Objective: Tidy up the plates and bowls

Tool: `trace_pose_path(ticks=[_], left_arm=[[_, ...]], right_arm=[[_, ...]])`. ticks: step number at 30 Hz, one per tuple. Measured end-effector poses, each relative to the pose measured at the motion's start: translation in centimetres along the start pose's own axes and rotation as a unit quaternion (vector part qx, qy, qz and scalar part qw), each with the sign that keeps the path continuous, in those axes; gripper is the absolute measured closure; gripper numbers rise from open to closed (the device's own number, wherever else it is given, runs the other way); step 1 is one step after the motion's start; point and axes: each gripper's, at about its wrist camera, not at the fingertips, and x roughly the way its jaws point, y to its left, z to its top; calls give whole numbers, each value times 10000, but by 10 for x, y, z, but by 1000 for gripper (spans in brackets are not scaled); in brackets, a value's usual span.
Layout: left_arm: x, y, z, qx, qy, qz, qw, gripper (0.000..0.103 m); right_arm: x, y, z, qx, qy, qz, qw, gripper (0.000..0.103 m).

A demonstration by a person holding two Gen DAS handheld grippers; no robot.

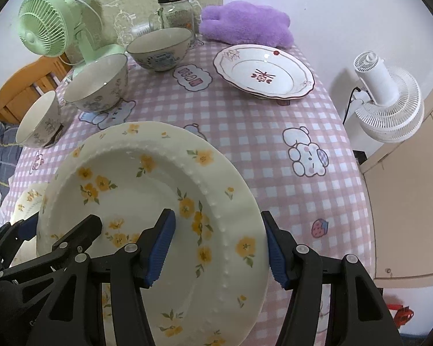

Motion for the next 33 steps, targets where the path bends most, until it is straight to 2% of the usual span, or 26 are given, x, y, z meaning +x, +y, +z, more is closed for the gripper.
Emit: trace_pose_path(ticks=[12, 23, 33], left_arm=[[-24, 61, -26, -126, 14, 104, 9999, 30], [-21, 112, -48, -227, 199, 205, 9993, 30], [-15, 138, -54, -262, 280, 155, 9991, 29]], right_arm=[[-12, 62, -22, -46, 42, 112, 9999, 40], [-3, 118, -46, -223, 273, 190, 9992, 40], [4, 146, -48, -318, 345, 41, 9989, 40]])
